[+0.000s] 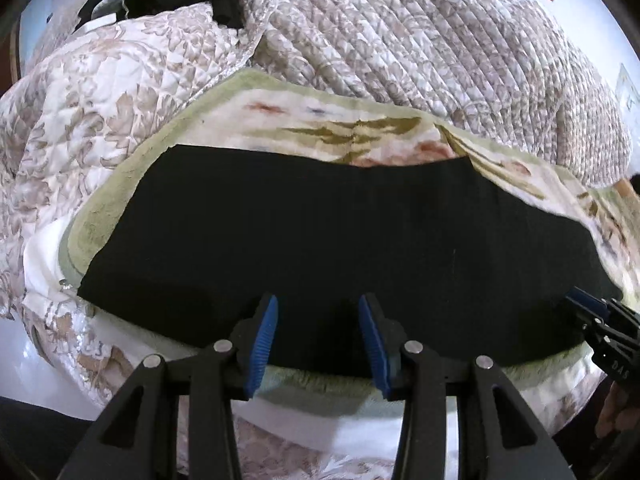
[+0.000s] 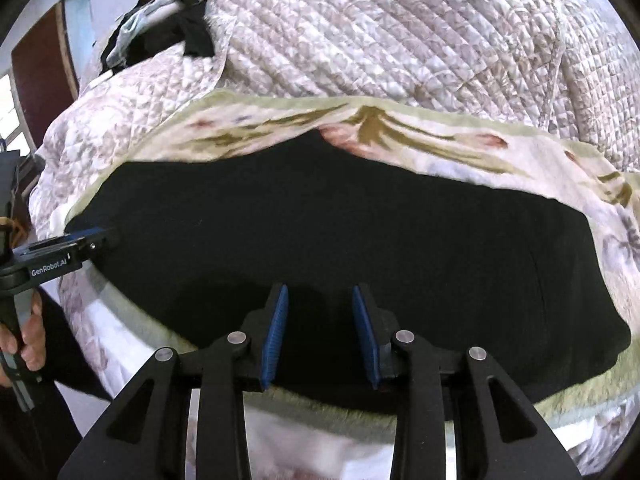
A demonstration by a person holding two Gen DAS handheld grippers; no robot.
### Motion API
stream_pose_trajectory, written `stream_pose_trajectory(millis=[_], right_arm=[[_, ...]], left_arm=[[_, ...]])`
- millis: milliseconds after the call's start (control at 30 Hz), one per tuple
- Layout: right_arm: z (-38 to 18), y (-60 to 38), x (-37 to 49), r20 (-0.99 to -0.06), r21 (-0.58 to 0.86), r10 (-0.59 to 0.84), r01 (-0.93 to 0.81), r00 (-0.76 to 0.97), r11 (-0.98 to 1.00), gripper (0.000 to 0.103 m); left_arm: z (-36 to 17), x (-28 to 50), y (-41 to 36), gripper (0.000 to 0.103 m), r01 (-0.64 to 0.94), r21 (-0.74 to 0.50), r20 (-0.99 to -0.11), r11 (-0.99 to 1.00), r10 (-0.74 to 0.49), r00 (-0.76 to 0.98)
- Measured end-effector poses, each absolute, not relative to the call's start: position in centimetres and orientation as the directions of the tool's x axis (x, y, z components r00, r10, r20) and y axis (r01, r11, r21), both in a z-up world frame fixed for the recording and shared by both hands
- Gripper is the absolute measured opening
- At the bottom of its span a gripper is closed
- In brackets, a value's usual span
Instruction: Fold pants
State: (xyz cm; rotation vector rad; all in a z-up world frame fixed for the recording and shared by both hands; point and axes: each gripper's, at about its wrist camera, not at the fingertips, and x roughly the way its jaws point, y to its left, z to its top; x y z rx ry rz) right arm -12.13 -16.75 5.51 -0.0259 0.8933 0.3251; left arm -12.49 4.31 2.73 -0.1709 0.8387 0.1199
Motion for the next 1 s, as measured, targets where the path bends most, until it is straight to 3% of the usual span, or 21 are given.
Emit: stream_pose_trajectory(millis=[267, 567, 700, 1000], right_arm=[[4.8, -16.9, -12.1, -0.780, 0.131, 0.277, -0.286, 0.562, 0.949, 0.035], [5.1, -18.4, -11.4, -0.777, 0.159, 0.261, -0.223, 0.573, 0.962, 0.035], [5.2, -18.8, -11.1, -0.778, 0.169, 0.260, -0.209, 0.571, 0.963, 0.035], [5.3, -18.6, -10.2, -0.778, 0.191, 0.286, -0.223, 0.559, 0.956, 0.035]], left_arm=[[2.8, -12.3, 4.3, 0.046, -0.163, -0.086, -0.746, 0.983, 0.044, 0.665], [3.5, -11.5, 10.1, 0.046, -0.331, -0.088, -0.760, 0.939, 0.152, 0.632], [3.6, -11.9, 14.7, 0.046, -0.449, -0.153, -0.767, 0.880, 0.181, 0.616], [2.9, -11.6, 17.7, 0.065, -0.465, -0.219, -0.765, 0.858, 0.145, 0.627]])
